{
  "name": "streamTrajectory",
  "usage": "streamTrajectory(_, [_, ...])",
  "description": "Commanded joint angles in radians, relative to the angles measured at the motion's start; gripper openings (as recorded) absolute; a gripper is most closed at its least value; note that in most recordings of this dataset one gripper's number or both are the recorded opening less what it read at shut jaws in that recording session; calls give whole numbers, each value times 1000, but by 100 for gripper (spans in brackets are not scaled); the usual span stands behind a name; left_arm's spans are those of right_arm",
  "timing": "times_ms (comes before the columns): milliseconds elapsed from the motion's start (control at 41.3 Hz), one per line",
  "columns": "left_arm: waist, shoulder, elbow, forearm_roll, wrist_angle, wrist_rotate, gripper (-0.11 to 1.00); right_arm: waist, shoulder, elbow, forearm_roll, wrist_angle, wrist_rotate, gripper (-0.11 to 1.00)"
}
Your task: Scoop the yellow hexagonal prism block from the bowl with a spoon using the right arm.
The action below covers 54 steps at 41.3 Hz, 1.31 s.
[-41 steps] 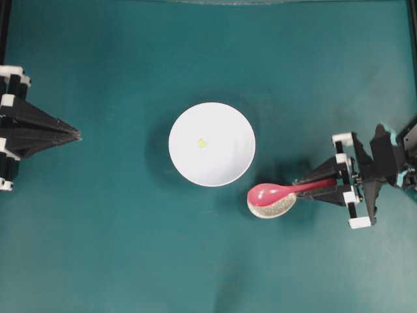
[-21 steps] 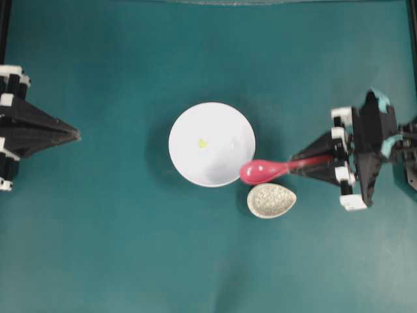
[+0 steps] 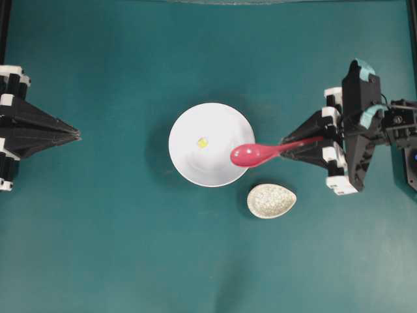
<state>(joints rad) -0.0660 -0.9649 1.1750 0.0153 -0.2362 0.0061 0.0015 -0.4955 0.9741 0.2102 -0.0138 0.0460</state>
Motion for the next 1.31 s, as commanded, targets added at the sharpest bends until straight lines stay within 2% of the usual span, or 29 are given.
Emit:
streamTrajectory(0, [-2, 8, -25, 3, -8, 0, 7, -20, -3, -38, 5, 12, 5, 25])
streamTrajectory(364, [-2, 8, -25, 3, -5, 0, 7, -57, 60, -106, 5, 71, 84, 25])
streamTrajectory(582, [-3, 8, -25, 2, -5, 0, 7, -67, 140, -181, 3, 170, 135, 25])
streamTrajectory(994, [-2, 2, -25, 2, -2, -8, 7, -74, 333, -365, -12, 365, 140, 25])
streamTrajectory(1285, [-2, 0, -25, 2, -2, -12, 7, -74, 391, -396, -18, 382, 141, 24])
